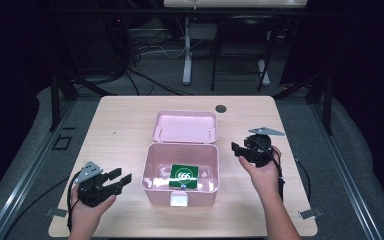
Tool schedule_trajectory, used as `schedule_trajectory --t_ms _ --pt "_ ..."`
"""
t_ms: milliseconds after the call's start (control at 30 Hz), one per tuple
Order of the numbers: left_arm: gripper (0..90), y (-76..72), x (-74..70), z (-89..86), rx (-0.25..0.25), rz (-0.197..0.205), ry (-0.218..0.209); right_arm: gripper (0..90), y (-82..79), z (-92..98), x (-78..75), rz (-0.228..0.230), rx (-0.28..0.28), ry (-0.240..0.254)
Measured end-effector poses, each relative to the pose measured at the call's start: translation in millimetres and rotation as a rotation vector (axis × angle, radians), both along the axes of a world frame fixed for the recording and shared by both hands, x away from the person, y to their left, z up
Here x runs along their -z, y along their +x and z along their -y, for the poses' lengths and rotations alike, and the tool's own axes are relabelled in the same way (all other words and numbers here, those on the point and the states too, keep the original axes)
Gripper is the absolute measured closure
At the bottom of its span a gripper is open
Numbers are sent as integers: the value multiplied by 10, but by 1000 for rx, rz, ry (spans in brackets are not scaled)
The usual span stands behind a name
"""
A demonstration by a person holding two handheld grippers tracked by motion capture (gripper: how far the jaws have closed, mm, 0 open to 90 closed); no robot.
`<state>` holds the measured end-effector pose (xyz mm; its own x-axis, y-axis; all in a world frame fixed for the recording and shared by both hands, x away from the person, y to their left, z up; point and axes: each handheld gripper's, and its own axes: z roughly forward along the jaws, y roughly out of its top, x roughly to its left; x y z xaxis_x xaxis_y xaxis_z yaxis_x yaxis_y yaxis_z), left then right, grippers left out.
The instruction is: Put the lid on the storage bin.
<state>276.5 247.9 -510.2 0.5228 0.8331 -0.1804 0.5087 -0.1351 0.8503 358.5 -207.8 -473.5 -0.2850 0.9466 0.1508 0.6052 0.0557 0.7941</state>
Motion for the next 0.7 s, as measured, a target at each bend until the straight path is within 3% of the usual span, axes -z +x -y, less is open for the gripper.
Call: schedule_trajectory --t_ms 167,500,700 --pt "508 7 -25 34 14 -6 -12 472 -13 -42 -3 15 -12 -14" --pt "526 -22 -129 78 36 2 -18 492 8 -117 33 -22 -37 -8" --pt "508 -30 -210 89 36 -6 -27 491 3 -200 -16 -4 -57 -40"
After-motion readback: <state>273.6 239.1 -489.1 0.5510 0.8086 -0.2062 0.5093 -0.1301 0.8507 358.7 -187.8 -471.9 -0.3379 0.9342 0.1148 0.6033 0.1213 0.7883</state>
